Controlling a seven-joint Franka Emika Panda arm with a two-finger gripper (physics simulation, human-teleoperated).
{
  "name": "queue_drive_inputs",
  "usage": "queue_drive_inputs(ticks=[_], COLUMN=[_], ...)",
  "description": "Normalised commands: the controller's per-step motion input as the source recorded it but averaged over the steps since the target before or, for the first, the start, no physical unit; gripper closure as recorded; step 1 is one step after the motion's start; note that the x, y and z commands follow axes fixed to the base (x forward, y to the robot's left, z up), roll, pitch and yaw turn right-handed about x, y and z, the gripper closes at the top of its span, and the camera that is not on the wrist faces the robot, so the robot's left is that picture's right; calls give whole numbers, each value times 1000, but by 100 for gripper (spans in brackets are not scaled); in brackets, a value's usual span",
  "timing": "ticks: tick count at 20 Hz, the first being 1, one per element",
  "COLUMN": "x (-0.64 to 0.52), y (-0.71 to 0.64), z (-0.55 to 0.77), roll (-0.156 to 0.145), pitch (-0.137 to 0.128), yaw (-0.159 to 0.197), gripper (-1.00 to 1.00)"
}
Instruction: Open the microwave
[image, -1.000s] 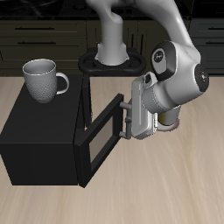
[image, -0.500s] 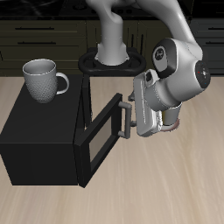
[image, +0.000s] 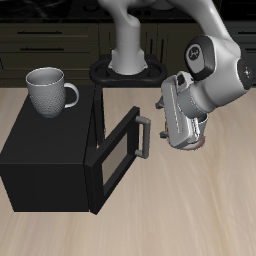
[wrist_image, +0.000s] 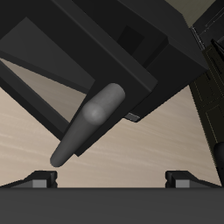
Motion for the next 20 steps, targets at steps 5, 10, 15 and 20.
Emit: queue_drive_inputs(ticks=[5, 10, 15, 20], x=[-145, -130, -125, -87], y=[201, 61, 5, -416], z=[64, -79, -131, 147], roll=[33, 58, 5, -39], pitch=[-48, -3, 5, -52], yaw=[148, 124, 151, 169], gripper=[-100, -100, -100, -100])
